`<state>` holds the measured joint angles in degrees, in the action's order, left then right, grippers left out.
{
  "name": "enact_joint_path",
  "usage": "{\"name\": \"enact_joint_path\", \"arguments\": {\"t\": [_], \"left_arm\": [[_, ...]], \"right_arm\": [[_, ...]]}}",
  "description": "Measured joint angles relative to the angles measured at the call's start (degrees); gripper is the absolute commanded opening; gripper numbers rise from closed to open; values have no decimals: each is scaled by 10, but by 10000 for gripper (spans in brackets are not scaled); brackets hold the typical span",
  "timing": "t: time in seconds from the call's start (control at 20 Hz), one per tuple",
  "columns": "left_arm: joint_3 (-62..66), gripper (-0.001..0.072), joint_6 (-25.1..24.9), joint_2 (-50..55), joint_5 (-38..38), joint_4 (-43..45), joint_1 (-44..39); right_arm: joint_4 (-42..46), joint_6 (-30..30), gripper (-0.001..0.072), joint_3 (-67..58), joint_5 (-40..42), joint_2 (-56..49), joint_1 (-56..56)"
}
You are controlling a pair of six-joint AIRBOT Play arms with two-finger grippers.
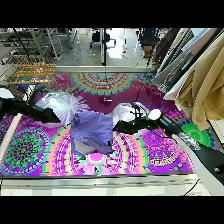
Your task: Fold the clothes and pants, and hang the long-sleeved shirts on hangers.
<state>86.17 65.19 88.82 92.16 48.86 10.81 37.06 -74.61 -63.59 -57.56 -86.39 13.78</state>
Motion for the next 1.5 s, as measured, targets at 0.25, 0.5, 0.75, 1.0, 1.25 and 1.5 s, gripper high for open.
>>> {"name": "enact_joint_path", "arguments": {"t": [0.25, 0.5, 0.75, 1.0, 1.25, 1.5], "left_arm": [[0, 14, 0, 0, 0, 0, -7], [0, 14, 0, 0, 1, 0, -10], [0, 13, 0, 0, 2, -2, -10], [0, 14, 0, -1, 5, -31, -11], [0, 13, 0, -2, 33, -51, -10], [0, 14, -8, -4, 52, -52, -7]], "right_arm": [[-119, 34, 699, 21, 22, -76, -7], [-183, 48, 481, -71, 9, -179, 32], [-185, 15, 10, -177, -1, -234, 73], [-72, -43, 8, -217, 5, -168, 67], [41, -112, 8, -226, -10, -46, -4], [108, -168, 8, -225, -66, 64, -158]]}}
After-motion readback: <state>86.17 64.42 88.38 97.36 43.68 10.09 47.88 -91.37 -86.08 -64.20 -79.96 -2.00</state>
